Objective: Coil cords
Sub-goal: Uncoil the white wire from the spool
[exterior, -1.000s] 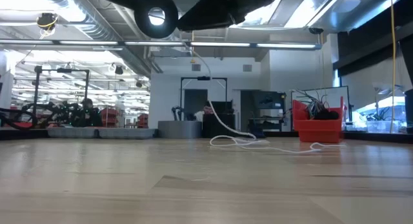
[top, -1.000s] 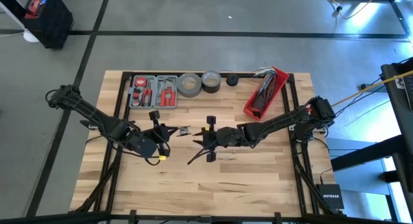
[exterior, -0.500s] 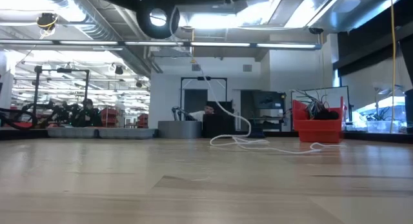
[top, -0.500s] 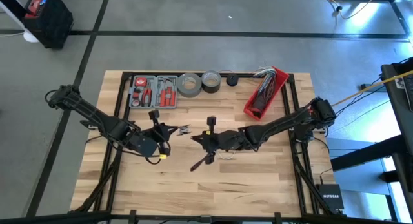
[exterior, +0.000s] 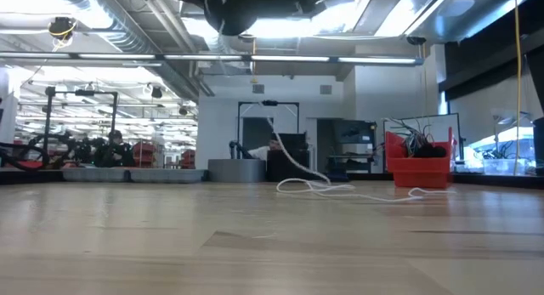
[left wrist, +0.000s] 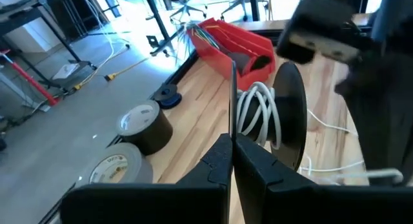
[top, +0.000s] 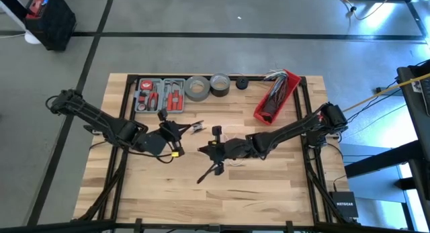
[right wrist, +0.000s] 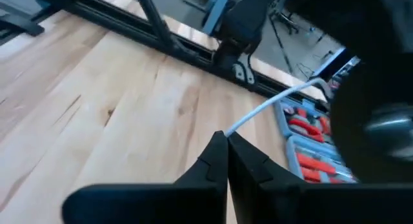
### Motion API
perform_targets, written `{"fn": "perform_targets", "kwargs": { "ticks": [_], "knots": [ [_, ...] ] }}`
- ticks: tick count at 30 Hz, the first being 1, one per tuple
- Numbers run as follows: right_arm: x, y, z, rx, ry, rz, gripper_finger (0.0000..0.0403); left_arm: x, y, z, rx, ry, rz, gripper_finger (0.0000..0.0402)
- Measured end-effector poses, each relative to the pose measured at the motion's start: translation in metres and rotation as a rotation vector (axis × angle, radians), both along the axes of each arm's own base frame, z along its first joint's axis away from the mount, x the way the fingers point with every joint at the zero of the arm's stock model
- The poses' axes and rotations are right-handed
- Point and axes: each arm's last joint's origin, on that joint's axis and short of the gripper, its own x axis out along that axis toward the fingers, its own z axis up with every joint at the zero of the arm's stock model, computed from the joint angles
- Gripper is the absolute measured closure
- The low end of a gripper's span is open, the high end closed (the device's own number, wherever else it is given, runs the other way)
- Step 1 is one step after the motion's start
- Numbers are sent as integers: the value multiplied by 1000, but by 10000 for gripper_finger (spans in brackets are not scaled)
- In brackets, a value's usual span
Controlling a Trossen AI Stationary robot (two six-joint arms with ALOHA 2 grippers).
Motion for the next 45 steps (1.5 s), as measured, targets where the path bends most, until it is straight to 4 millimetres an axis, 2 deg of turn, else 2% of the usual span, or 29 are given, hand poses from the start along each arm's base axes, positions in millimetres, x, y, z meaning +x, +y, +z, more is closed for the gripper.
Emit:
{"fn": "perform_targets", "kwargs": {
  "ticks": [5, 9, 12, 15, 20, 27, 32, 35, 40, 45],
  "knots": [
    [1, -10, -12, -34, 87, -35, 399, -1, -3, 0, 35, 8, -5, 396],
    [-8, -23, -19, -168, 209, -226, 398, -4, -10, 0, 57, 30, -46, 396],
    [-20, -29, -10, -273, 241, -381, 398, -12, -15, -4, 54, 68, -68, 396],
    [-32, -25, 5, -297, 216, -452, 398, -19, -16, -5, 37, 90, -71, 396],
    [-43, -9, 33, -201, 74, -422, 398, -23, -13, -8, 16, 108, -46, 396],
    [-29, 18, 49, 12, -175, -166, 398, -15, 0, -13, 13, 130, 28, 396],
    [-11, 24, 26, 58, -133, 124, 398, -7, 11, -16, -3, 125, 91, 396],
    [-5, 19, 7, 2, -41, 182, 398, -5, 17, -16, -22, 109, 125, 396],
    [-5, -2, -20, -75, 179, -2, 398, -4, 18, -15, -29, 91, 142, 396],
    [-13, -24, -35, -97, 352, -172, 397, -5, 17, -14, -30, 87, 135, 396]
  ]
}}
